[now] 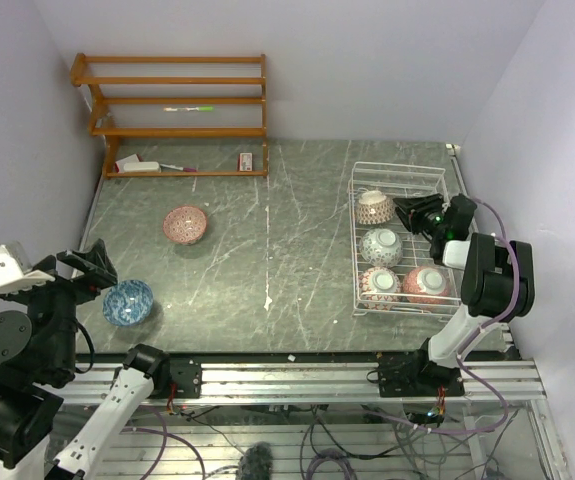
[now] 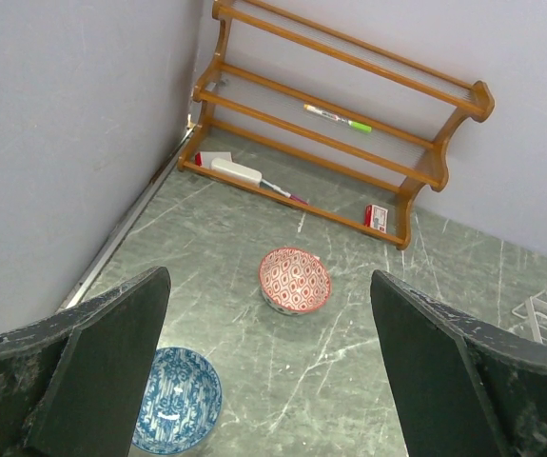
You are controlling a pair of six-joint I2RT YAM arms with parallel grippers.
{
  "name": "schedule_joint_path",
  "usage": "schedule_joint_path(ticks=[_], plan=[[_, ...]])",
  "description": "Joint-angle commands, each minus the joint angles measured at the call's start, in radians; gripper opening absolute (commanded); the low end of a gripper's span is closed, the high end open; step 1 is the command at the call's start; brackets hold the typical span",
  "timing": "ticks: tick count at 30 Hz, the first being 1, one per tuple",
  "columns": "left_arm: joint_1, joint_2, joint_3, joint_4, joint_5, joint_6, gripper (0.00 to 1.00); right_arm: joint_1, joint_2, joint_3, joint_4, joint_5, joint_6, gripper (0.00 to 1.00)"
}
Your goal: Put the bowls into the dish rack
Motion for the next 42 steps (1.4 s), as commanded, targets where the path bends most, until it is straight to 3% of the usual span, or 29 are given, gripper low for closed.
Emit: schedule_joint_path(ticks=[1,10,18,26,33,38,42], plan=[[-0.012,-0.009,-0.007,0.012,-0.013,0.004,0.97,-0.004,0.011,-0.022,-0.134,0.031,-0.078,0.33],[-0.012,-0.013,-0.008,0.012,-0.009,0.001,0.98,-0.009,-0.058,0.002,-0.224,0.07,-0.151,0.34],[-0.013,-0.008,-0.004,0.02,-0.007,0.006,0.98,-0.006,-0.159,0.11,-0.436,0.152,-0.341,0.47],[-0.013,-0.002,-0.024,0.038,0.008,0.002,0.98,0.1,-0.229,0.314,-0.726,0.304,-0.654,0.99],[-0.013,-0.005,-0.026,0.034,0.005,0.001,0.98,0.317,-0.203,0.486,-0.929,0.54,-0.898,1.0],[-0.013,-0.017,-0.029,0.023,-0.001,0.002,0.98,0.387,-0.106,0.619,-1.088,0.654,-0.98,1.0],[-0.013,-0.029,-0.044,0.022,-0.012,0.006,0.98,0.421,-0.084,0.645,-1.12,0.724,-1.016,1.0]])
